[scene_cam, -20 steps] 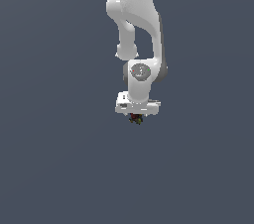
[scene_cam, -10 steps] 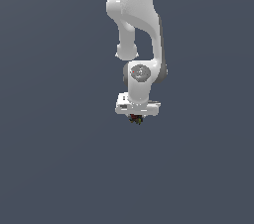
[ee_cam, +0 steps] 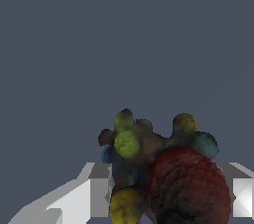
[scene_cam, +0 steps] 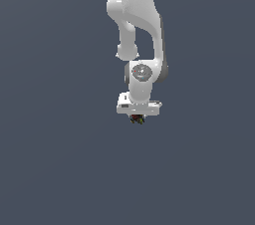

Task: Pick up the object and move it to a goal position.

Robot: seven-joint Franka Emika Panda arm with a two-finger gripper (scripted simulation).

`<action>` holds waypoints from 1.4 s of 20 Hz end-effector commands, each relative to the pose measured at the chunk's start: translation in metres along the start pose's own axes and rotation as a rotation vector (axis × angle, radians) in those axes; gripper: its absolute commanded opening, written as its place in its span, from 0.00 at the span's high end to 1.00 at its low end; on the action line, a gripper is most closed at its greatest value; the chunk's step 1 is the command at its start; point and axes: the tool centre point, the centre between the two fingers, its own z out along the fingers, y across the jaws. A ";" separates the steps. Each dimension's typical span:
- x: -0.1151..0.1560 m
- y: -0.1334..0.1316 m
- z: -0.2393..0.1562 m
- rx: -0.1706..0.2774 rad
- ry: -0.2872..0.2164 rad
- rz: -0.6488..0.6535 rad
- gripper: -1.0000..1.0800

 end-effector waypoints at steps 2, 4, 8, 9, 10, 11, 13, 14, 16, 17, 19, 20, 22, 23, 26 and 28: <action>-0.006 -0.009 -0.005 0.000 0.001 -0.001 1.00; -0.012 -0.017 -0.009 0.000 0.001 -0.001 1.00; -0.030 -0.040 -0.022 0.000 0.000 -0.001 1.00; -0.036 -0.047 -0.026 0.000 -0.001 -0.001 1.00; -0.042 -0.055 -0.030 0.000 -0.001 -0.001 1.00; -0.048 -0.063 -0.034 0.000 -0.001 -0.001 1.00; -0.061 -0.080 -0.043 -0.001 -0.002 -0.001 1.00; -0.067 -0.088 -0.048 -0.001 -0.002 -0.001 1.00; -0.079 -0.104 -0.057 -0.001 -0.002 -0.002 1.00; -0.085 -0.111 -0.061 -0.001 -0.002 -0.002 1.00; -0.095 -0.125 -0.068 -0.001 -0.003 -0.002 1.00; -0.099 -0.131 -0.072 -0.001 -0.003 -0.002 1.00; -0.106 -0.142 -0.078 -0.002 -0.004 -0.002 1.00; -0.110 -0.147 -0.080 -0.002 -0.004 -0.002 1.00; -0.116 -0.158 -0.086 -0.002 -0.004 -0.001 1.00; -0.119 -0.162 -0.088 -0.002 -0.004 -0.001 1.00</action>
